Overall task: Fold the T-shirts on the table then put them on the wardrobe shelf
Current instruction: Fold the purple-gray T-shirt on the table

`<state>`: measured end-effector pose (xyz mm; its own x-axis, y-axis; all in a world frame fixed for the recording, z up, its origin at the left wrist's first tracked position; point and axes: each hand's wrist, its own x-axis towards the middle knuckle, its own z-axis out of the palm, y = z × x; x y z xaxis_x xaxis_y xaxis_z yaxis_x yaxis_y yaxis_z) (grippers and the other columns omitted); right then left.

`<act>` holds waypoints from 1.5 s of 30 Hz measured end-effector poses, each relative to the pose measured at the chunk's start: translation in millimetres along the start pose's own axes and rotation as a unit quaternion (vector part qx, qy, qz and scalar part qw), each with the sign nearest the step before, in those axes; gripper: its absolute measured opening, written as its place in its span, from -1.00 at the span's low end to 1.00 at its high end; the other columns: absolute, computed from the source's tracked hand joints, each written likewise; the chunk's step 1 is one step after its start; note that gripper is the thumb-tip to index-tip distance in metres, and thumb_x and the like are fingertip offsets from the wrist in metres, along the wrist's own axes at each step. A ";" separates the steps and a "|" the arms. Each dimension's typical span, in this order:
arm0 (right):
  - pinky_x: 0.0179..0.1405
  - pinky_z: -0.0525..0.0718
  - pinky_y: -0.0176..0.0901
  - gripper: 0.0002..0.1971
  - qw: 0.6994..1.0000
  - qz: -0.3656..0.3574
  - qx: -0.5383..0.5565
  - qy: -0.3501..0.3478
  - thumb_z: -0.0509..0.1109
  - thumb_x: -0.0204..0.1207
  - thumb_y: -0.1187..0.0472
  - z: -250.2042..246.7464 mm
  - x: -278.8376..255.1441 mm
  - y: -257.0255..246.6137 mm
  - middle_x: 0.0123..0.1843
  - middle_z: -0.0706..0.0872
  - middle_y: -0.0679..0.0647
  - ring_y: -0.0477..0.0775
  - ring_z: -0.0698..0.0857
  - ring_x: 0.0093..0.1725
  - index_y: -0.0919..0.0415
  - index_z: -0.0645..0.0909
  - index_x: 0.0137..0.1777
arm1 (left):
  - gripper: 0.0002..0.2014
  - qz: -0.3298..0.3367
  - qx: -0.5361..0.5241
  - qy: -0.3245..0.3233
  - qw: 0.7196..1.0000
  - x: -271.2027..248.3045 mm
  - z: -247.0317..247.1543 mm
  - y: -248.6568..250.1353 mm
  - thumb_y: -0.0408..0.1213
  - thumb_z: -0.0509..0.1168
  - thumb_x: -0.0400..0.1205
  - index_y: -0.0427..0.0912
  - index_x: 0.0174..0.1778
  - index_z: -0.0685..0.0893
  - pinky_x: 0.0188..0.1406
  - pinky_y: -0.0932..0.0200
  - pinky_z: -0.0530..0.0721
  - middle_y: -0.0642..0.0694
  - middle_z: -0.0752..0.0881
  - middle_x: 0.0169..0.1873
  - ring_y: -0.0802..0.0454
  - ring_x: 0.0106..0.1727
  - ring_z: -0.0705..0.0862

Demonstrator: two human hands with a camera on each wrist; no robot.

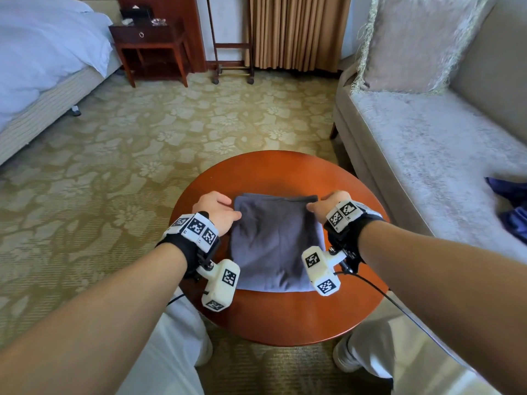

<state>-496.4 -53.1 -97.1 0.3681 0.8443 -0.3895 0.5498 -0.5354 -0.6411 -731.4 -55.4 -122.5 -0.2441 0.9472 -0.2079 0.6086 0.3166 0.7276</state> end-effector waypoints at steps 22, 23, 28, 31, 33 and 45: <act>-0.08 0.66 -0.15 -0.55 0.947 -0.073 -0.296 -0.100 0.59 0.26 -0.02 6.6 -52.3 16.1 0.08 0.76 0.10 0.20 0.72 0.01 0.09 0.68 0.14 | -0.84 0.124 0.192 -0.140 0.963 -53.2 4.5 -4.7 -0.14 0.64 0.37 0.01 -0.25 0.80 -0.34 0.43 0.50 0.08 0.79 -0.26 0.17 -0.22 0.72; -0.04 0.65 -0.15 -0.57 0.946 -0.083 -0.297 -0.100 0.57 0.31 0.01 8.5 -53.9 22.3 0.13 0.74 0.10 0.21 0.71 0.07 0.07 0.66 0.17 | -0.84 0.120 0.193 -0.137 0.964 -55.3 6.2 -9.0 -0.13 0.63 0.39 0.02 -0.22 0.79 -0.38 0.46 0.47 0.08 0.78 -0.24 0.17 -0.22 0.70; -0.08 0.62 -0.18 -0.59 0.979 -0.062 -0.193 -0.035 0.50 0.36 0.15 7.1 -66.9 32.7 0.20 0.66 0.13 0.18 0.68 0.05 0.00 0.64 0.24 | -0.58 0.066 0.219 -0.078 0.970 -64.7 9.8 -14.4 0.03 0.59 0.41 -0.07 0.05 0.65 -0.06 0.20 0.62 -0.03 0.69 0.02 -0.03 0.06 0.67; 0.27 0.59 0.08 -0.40 0.974 -0.016 -0.224 -0.006 0.41 0.42 0.12 3.7 -76.8 41.2 0.38 0.47 0.24 0.29 0.56 0.31 0.19 0.37 0.47 | -0.38 0.016 0.238 -0.072 0.968 -74.7 12.9 -13.4 0.09 0.58 0.39 -0.17 0.22 0.54 -0.06 0.10 0.58 -0.14 0.64 0.16 -0.13 0.15 0.64; 0.42 0.47 0.15 -0.42 0.953 -0.004 -0.299 -0.052 0.29 0.59 0.12 7.1 -82.7 49.5 0.46 0.37 0.30 0.38 0.44 0.44 0.20 0.26 0.59 | -0.30 -0.021 0.229 -0.075 0.970 -84.8 17.5 -12.0 0.06 0.62 0.37 -0.20 0.30 0.52 -0.11 0.10 0.55 -0.18 0.64 0.22 -0.16 0.18 0.65; -0.52 0.37 -0.21 -0.73 0.982 0.088 0.001 -0.170 0.27 0.50 0.29 -23.2 -126.3 61.5 -0.73 0.47 0.16 0.09 0.45 -0.63 0.35 0.41 -0.42 | -0.26 -0.060 -0.014 -0.114 0.992 -115.7 4.8 -16.9 -0.21 0.57 0.40 0.04 0.47 0.38 -0.27 0.11 0.64 -0.11 0.58 0.14 -0.10 -0.06 0.63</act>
<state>-491.7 -193.2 -72.1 0.1854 0.6980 -0.6917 0.4996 -0.6731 -0.5453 -709.9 -170.1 -113.9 -0.1343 0.8910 -0.4336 0.5635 0.4286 0.7062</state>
